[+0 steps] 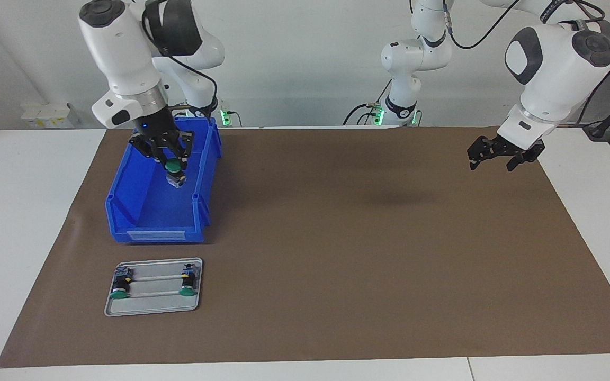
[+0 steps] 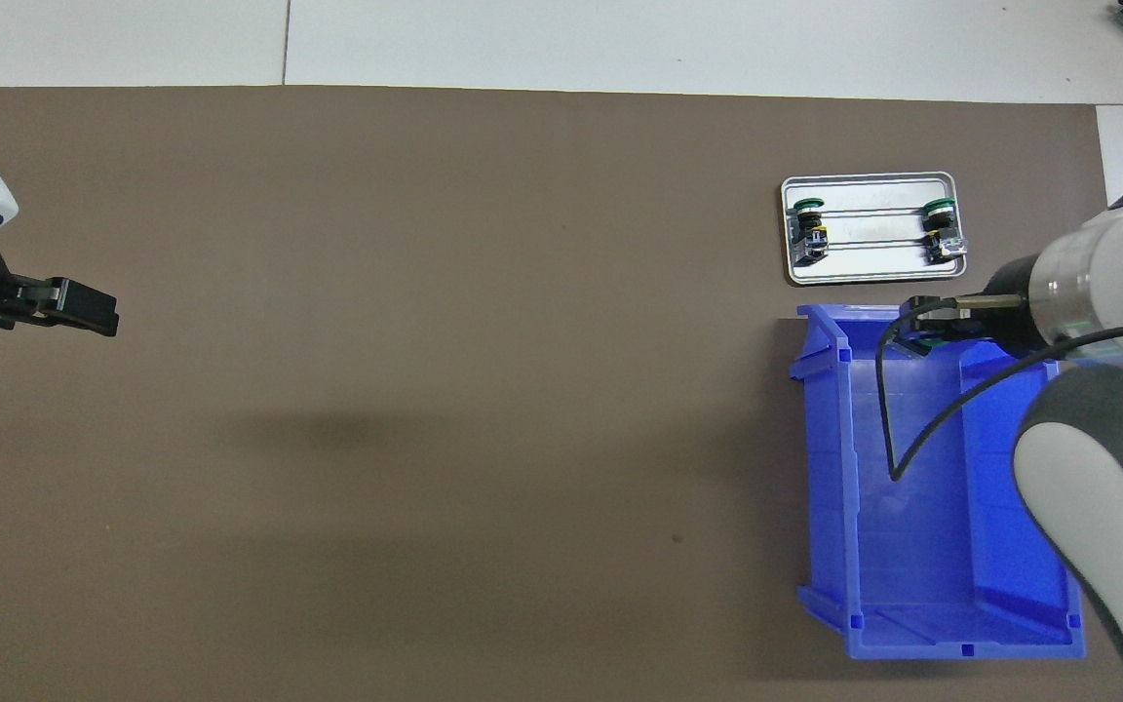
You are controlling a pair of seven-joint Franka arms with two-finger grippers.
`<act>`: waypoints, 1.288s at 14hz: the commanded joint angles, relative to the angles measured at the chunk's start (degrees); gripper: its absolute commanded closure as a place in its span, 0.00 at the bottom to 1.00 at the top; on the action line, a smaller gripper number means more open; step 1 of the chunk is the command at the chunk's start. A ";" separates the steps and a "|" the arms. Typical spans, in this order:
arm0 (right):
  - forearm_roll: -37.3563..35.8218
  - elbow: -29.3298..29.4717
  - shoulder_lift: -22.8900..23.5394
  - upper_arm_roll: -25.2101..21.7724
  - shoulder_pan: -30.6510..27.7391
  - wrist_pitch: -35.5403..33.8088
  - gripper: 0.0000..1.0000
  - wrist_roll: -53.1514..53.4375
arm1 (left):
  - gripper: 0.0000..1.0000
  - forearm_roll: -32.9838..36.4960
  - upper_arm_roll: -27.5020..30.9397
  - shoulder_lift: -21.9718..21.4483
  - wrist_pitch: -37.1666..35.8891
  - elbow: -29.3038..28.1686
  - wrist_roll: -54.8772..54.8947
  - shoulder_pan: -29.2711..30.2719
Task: Place and press button with both arms
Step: 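Carry the green part over the blue bin with the right gripper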
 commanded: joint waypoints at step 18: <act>15.60 -20.51 4.67 0.55 -10.55 19.01 1.00 -37.81 | 0.00 1.16 -1.07 -1.27 5.99 0.21 -3.58 1.03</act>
